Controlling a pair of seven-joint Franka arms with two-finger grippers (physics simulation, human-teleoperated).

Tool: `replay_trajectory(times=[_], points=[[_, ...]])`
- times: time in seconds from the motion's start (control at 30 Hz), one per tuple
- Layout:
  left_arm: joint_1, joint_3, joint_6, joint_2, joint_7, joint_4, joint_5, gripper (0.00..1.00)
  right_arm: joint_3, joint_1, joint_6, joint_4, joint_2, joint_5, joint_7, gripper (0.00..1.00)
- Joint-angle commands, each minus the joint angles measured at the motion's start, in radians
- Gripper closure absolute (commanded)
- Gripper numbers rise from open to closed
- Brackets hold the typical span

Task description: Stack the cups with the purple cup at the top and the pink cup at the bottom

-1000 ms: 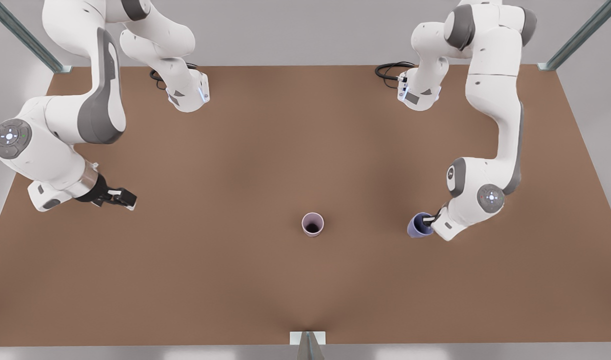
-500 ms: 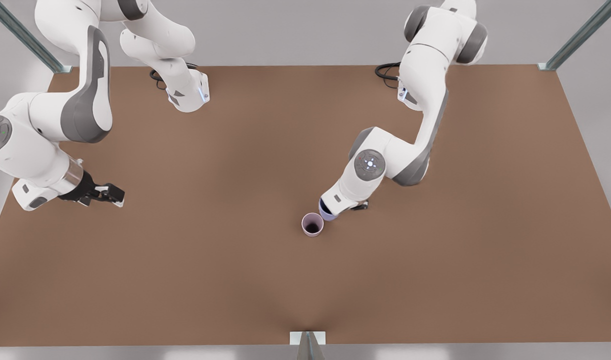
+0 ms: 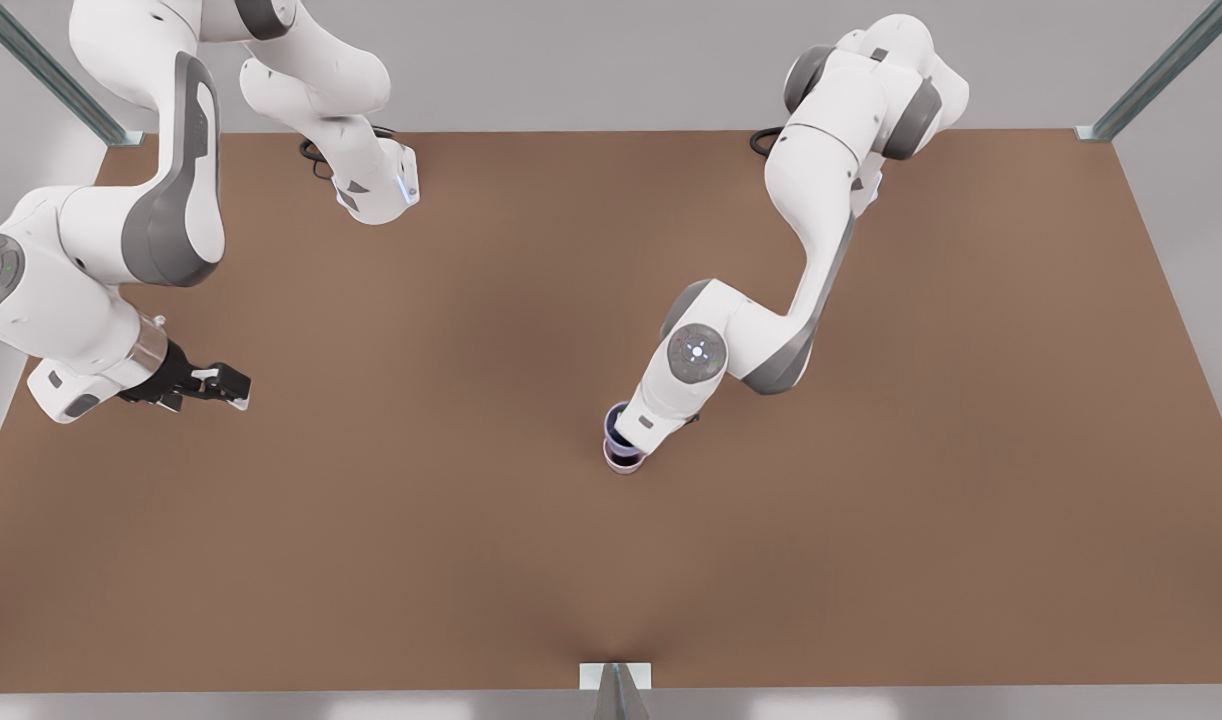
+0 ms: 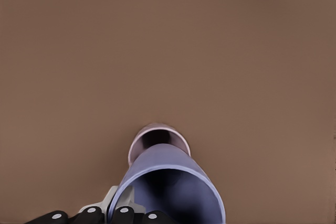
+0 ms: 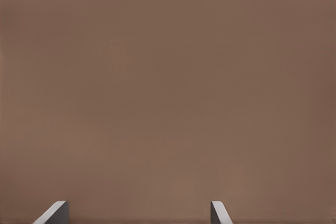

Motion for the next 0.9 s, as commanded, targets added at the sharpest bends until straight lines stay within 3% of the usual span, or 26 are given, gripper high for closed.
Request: replay_trajectory(times=[0.0,0.7,0.73,0.8,0.87], points=[[0.001,0.000,0.027,-0.001,-0.223,0.000,-0.008,0.79,0.000,-0.001,0.000,0.001,0.000,0.002,-0.043,0.00],[0.002,0.002,0.064,0.015,-0.223,-0.043,-0.001,0.79,-0.004,-0.001,-0.005,0.006,0.001,0.022,-0.045,0.00],[0.002,0.002,0.064,0.015,-0.223,-0.043,-0.003,0.77,-0.004,-0.001,-0.005,0.007,0.001,0.022,-0.045,0.00],[0.001,0.002,0.064,0.015,-0.223,-0.043,-0.004,0.60,-0.004,-0.011,-0.021,0.010,-0.003,0.022,-0.048,0.00],[0.002,0.002,0.064,0.015,-0.223,-0.043,-0.004,0.52,-0.004,-0.011,-0.020,0.010,-0.002,0.022,-0.048,0.00]])
